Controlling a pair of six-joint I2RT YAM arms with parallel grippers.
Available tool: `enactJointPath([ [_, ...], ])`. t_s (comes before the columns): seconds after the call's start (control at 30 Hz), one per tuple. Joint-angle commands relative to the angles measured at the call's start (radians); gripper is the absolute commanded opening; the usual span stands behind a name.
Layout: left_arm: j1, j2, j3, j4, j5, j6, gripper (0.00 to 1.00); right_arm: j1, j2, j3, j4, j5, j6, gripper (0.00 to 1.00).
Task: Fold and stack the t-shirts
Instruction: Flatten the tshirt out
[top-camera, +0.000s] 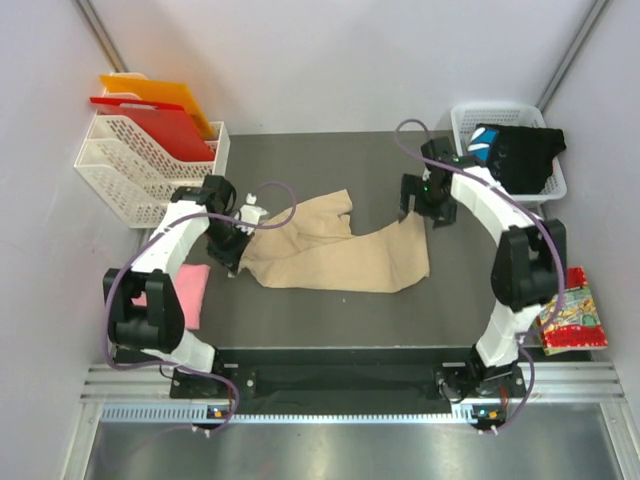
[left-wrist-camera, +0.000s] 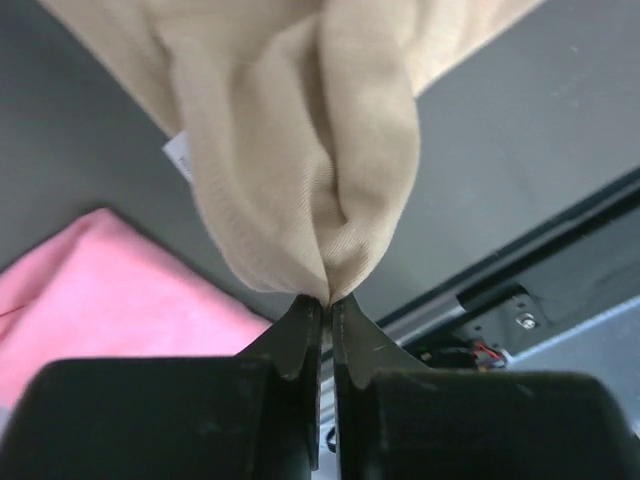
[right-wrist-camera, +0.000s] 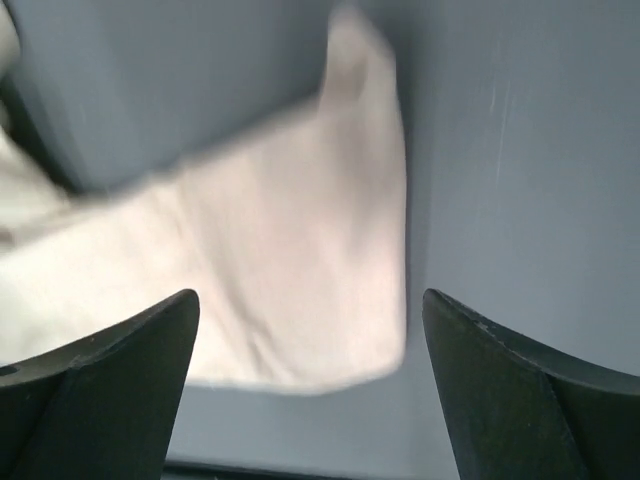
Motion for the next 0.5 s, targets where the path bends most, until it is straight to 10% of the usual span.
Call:
enactJointPath([
  [0.0, 0.003, 0.014, 0.037, -0.094, 0.082, 0.029, 0.1, -0.048, 0.21, 0.211, 0.04, 0.058, -0.003, 0.9],
  [0.33, 0.003, -0.01, 0.004, -0.236, 0.075, 0.162, 0.69, -0.108, 0.3, 0.236, 0.043, 0.113, -0.066, 0.83],
  [0.47, 0.004, 0.031, 0.097, -0.201, -0.023, 0.182, 0.78, -0.108, 0.251, 0.187, 0.054, 0.081, -0.061, 0.68],
])
